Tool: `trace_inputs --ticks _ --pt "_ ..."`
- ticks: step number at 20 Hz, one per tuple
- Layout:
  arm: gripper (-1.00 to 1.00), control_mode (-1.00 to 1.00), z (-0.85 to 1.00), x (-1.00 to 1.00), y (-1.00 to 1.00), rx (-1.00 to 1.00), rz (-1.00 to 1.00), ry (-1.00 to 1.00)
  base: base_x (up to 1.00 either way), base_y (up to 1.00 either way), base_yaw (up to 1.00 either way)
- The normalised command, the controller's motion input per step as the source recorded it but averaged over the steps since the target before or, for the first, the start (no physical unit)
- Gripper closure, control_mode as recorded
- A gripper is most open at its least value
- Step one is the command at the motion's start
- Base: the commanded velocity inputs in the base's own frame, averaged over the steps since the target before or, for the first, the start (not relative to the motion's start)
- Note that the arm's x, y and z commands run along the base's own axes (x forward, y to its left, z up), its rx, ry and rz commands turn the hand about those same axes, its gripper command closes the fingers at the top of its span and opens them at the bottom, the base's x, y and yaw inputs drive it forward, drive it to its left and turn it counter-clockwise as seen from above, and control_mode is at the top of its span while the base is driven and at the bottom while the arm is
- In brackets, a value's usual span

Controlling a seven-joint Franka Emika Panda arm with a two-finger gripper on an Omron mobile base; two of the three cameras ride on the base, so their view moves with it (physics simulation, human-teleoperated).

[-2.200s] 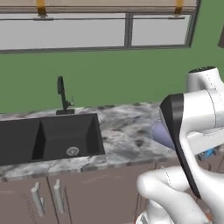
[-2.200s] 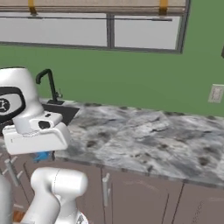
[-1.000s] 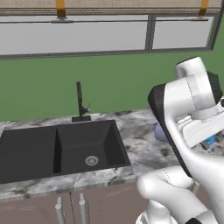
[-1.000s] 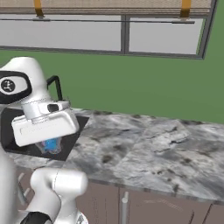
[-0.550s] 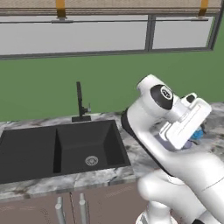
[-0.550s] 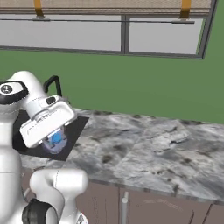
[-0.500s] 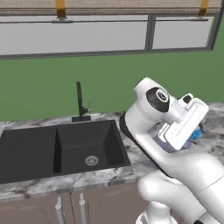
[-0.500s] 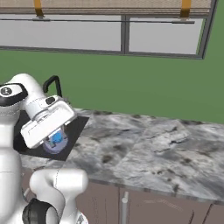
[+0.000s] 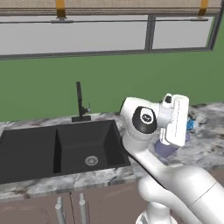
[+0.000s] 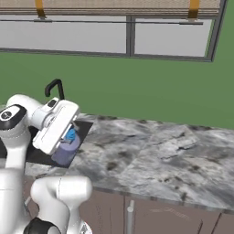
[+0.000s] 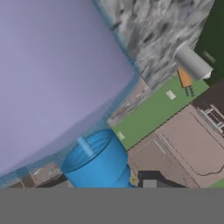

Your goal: Restock the sink supplies by placing the sponge and soap dispenser on the counter and next to the sink. Make sure the soap dispenser is upright.

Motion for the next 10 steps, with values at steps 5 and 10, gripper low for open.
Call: trace_inputs --ticks 5,10 --pt "1.00 -1.00 -0.09 0.28 0.00 -0.02 0.33 0.09 0.00 0.00 0.00" --pt "1.00 -1.00 0.00 0.22 0.02 0.04 0.31 0.11 0.00 0.00 0.00"
